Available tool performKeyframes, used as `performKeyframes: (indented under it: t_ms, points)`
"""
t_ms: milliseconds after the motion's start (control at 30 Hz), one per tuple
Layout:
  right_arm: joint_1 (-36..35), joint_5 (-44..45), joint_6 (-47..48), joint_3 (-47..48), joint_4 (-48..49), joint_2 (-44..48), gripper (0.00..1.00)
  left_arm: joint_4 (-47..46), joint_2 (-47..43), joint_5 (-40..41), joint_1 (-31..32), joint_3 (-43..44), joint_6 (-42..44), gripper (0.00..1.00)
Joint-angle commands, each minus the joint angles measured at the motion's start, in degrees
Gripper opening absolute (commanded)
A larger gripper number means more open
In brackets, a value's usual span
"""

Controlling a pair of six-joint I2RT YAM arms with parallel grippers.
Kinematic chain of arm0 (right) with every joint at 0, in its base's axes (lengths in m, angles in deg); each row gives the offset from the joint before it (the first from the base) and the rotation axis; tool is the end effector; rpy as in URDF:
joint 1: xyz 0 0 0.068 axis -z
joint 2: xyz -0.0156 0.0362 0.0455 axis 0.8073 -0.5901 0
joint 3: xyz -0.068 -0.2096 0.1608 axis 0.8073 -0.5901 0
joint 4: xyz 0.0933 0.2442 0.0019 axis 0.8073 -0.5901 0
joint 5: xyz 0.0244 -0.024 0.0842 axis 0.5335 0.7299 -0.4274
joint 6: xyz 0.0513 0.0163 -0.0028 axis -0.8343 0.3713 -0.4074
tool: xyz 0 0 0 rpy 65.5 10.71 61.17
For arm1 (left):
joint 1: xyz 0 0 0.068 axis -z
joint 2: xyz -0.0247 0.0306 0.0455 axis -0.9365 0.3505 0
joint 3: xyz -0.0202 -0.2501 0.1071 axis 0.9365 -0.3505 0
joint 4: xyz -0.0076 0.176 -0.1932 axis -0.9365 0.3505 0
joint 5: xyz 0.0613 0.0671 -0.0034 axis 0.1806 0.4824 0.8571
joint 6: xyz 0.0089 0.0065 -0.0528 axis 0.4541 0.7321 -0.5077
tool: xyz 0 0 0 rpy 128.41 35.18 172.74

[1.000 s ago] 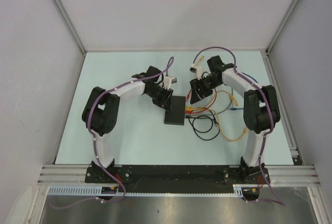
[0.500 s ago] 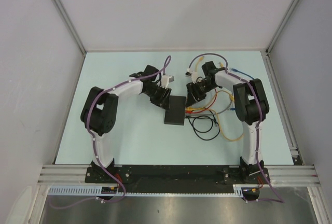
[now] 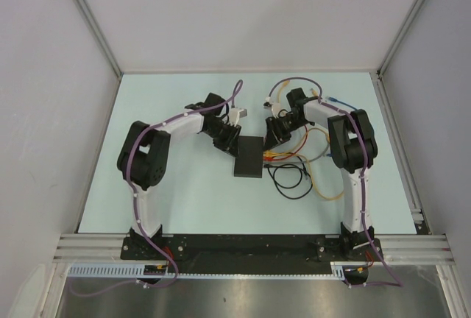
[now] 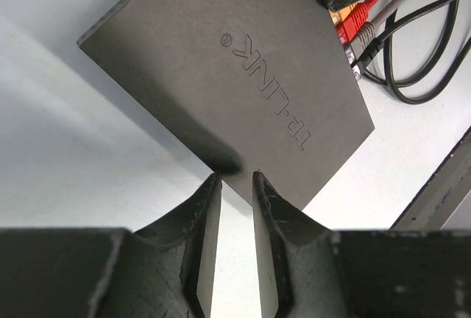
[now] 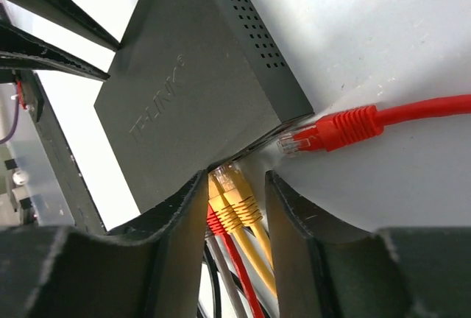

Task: Pull the plug from the switch port

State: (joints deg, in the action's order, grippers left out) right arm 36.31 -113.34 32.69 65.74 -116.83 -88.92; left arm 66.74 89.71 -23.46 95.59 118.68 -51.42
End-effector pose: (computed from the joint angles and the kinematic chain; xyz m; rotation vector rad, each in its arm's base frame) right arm 0.4056 0.1568 0.1346 -0.9241 2.4750 1.2362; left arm 0.3496 -0.1931 0.1681 0.8289 2.6376 -0.9110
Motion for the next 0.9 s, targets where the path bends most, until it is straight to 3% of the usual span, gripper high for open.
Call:
performKeyframes:
  t_ms: [0, 233, 333, 567, 867]
  points:
    - [0.03, -0.94, 0.96, 1.74, -0.13, -1.62, 0.39, -0.69, 1.4, 0.12, 0.17, 1.9, -0.64, 0.29]
    - [0.29, -2.87, 3.59, 4.11, -3.9, -3.38, 0.38, -0.42, -2.18, 2.58, 0.43, 3.83, 1.38, 0.22]
    - [0.82, -3.66, 4.64, 4.99, -5.4, -4.26, 0.38, -1.74, -4.83, 0.14, 0.52, 4.71, 1.65, 0.2]
    - [1.17, -5.07, 7.54, 7.54, -9.53, -6.55, 0.39, -0.51, -0.01, -4.1, 1.31, 6.21, -0.72, 0.02]
    - [1.26, -4.1, 9.48, 7.98, -11.38, -7.25, 0.34, 0.1, 4.74, -0.67, 2.89, 5.15, -0.37, 0.0]
